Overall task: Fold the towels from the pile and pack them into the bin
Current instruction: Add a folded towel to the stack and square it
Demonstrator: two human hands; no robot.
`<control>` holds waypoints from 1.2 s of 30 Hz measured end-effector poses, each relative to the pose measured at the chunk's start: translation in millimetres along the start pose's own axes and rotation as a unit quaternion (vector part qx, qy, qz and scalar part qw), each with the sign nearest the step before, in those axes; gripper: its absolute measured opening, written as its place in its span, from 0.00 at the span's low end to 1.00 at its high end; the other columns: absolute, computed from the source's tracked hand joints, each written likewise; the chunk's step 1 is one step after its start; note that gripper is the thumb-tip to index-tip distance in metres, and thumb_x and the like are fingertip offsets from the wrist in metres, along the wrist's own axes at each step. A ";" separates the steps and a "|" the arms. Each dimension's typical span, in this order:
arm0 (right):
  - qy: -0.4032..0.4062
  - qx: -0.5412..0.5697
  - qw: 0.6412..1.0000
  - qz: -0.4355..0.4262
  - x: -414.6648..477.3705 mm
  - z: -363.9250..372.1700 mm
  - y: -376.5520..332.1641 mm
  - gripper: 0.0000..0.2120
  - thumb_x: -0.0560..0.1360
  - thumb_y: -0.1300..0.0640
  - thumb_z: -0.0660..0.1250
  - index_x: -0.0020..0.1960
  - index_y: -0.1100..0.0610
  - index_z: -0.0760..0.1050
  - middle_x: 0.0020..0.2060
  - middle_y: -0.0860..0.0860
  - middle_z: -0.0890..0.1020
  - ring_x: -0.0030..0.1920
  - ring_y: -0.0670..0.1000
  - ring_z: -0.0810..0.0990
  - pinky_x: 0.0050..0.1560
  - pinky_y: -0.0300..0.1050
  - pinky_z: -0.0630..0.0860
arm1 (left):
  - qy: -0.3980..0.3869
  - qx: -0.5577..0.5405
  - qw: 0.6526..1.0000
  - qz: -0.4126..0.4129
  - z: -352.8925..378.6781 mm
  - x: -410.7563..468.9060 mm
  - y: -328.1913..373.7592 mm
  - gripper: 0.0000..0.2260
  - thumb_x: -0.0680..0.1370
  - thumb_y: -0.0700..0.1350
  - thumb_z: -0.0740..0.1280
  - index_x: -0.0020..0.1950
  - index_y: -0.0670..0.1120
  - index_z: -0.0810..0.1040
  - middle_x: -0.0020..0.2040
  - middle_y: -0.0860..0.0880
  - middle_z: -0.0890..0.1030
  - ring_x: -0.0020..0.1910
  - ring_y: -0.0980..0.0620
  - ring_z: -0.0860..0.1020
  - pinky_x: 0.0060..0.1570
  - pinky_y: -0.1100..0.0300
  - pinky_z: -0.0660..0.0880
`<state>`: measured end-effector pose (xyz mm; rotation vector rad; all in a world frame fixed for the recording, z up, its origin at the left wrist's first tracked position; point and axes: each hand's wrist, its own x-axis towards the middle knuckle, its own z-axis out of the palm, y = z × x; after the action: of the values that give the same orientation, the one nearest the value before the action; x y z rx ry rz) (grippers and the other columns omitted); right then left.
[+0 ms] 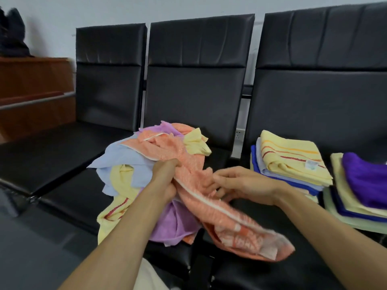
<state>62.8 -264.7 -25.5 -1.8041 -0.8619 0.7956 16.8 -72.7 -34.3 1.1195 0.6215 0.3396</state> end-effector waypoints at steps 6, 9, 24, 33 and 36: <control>0.275 0.107 0.954 0.051 53.8 9.8 18.4 0.21 0.79 0.40 0.59 0.61 0.54 0.75 0.53 0.51 0.82 0.53 0.50 0.80 0.55 0.49 0.77 | -0.146 0.022 0.989 -0.013 -5.3 -10.4 2.1 0.10 0.71 0.32 0.59 0.49 0.40 0.75 0.37 0.42 0.77 0.37 0.43 0.78 0.45 0.48 0.78; 0.243 0.225 0.940 0.082 71.3 8.3 22.3 0.26 0.77 0.35 0.58 0.60 0.55 0.78 0.53 0.52 0.83 0.55 0.54 0.81 0.49 0.48 0.76 | -0.179 0.040 0.983 -0.011 -8.0 -12.2 3.7 0.14 0.68 0.35 0.63 0.53 0.38 0.75 0.43 0.37 0.79 0.43 0.39 0.80 0.49 0.45 0.78; 0.389 0.213 0.896 0.032 11.9 -24.7 -54.7 0.15 0.81 0.55 0.55 0.58 0.61 0.76 0.50 0.59 0.82 0.49 0.58 0.81 0.51 0.52 0.78 | -0.120 0.084 0.980 0.133 22.8 -52.5 31.7 0.07 0.80 0.50 0.64 0.53 0.49 0.79 0.45 0.51 0.84 0.48 0.52 0.81 0.45 0.60 0.78; 0.333 0.243 0.898 -0.151 -117.8 -79.0 -132.1 0.15 0.75 0.62 0.66 0.61 0.65 0.75 0.52 0.59 0.82 0.46 0.52 0.82 0.44 0.45 0.79 | -0.207 0.080 0.956 0.193 90.0 -129.1 134.4 0.05 0.76 0.47 0.67 0.45 0.48 0.82 0.40 0.48 0.82 0.38 0.51 0.79 0.42 0.58 0.77; 0.404 0.088 0.903 -0.118 -162.3 -95.4 -141.6 0.13 0.75 0.64 0.67 0.59 0.64 0.76 0.49 0.56 0.83 0.48 0.53 0.83 0.44 0.44 0.79 | -0.208 0.223 0.919 0.249 108.6 -142.0 149.8 0.10 0.80 0.47 0.61 0.46 0.47 0.82 0.42 0.47 0.81 0.41 0.49 0.78 0.45 0.55 0.75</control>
<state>23.1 -401.7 162.0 -1.6069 -0.4152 -0.0669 -19.6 -168.2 175.3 1.7360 0.0163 0.3860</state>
